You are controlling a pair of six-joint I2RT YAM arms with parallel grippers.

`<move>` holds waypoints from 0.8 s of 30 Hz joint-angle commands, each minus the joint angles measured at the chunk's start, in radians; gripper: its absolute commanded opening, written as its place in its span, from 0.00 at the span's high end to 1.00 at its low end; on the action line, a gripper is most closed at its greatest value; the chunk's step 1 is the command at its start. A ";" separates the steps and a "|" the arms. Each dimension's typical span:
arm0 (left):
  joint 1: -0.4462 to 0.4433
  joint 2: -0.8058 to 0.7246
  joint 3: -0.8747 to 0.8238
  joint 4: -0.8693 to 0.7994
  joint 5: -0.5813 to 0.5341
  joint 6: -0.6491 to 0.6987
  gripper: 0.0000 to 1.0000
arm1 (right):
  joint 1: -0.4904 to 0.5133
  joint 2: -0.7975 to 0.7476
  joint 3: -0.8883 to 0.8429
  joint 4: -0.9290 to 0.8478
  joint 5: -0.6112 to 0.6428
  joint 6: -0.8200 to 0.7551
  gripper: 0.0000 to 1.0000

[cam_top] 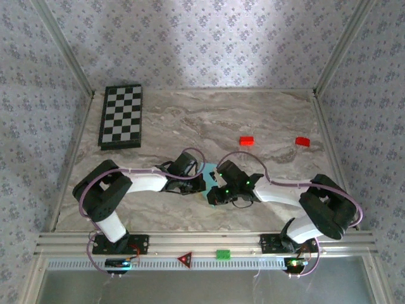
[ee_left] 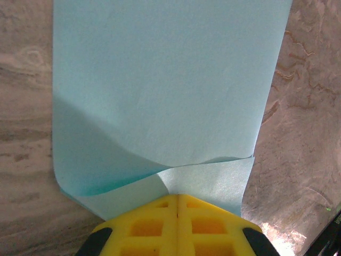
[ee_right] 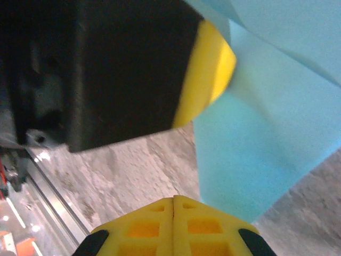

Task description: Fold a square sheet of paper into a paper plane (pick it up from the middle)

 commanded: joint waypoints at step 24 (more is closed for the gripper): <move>-0.003 -0.004 -0.052 -0.063 -0.066 -0.008 1.00 | 0.052 -0.024 -0.175 0.122 -0.042 0.234 0.89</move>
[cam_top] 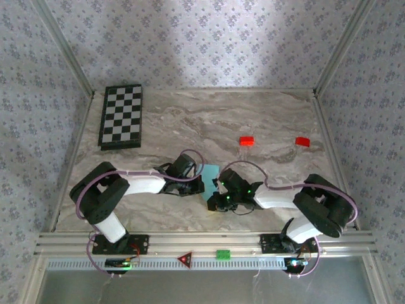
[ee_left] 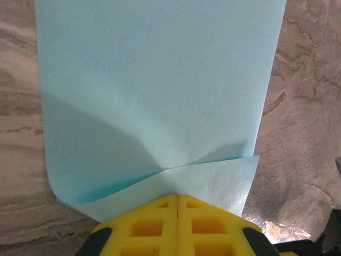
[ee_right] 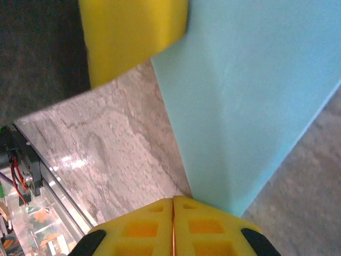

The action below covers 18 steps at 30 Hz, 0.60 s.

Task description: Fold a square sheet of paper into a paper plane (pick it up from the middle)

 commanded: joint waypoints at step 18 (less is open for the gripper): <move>-0.002 0.002 -0.044 -0.031 -0.057 -0.044 1.00 | -0.127 -0.158 0.066 -0.110 -0.041 0.028 0.98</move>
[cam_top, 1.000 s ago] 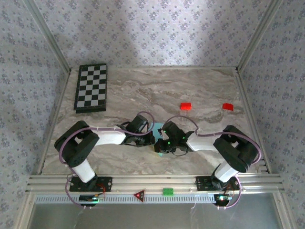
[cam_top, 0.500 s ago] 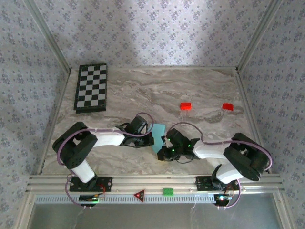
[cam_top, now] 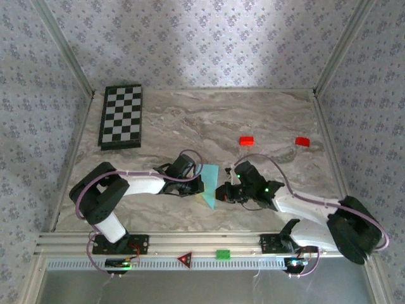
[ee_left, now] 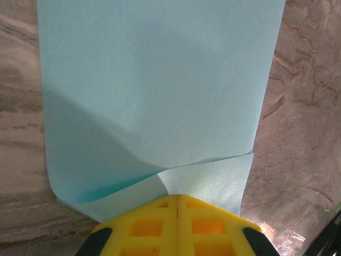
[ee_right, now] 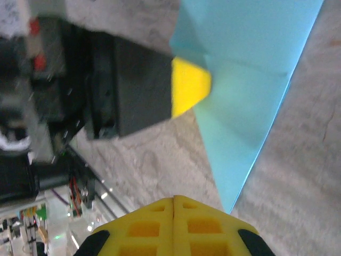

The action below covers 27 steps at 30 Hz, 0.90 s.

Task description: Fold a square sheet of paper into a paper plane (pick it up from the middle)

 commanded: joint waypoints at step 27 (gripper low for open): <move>-0.002 0.014 -0.061 -0.042 -0.094 -0.030 1.00 | 0.088 0.241 -0.036 -0.018 -0.041 -0.027 0.95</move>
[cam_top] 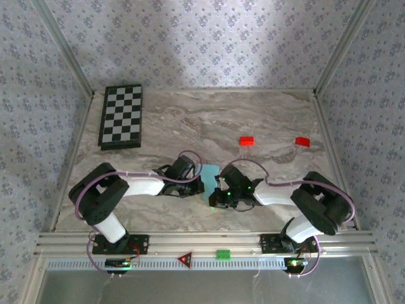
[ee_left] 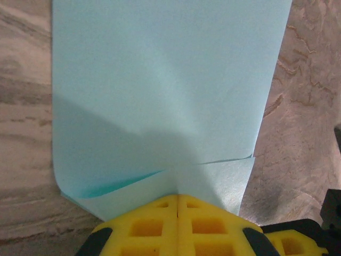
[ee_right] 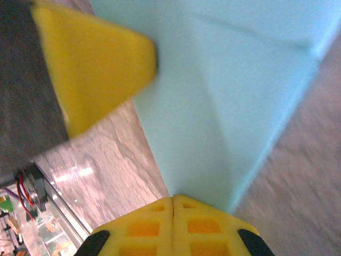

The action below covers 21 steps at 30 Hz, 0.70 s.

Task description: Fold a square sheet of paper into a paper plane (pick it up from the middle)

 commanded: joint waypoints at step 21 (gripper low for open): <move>-0.012 0.007 -0.058 -0.049 -0.140 -0.094 1.00 | -0.007 0.028 0.094 -0.023 -0.005 0.034 0.95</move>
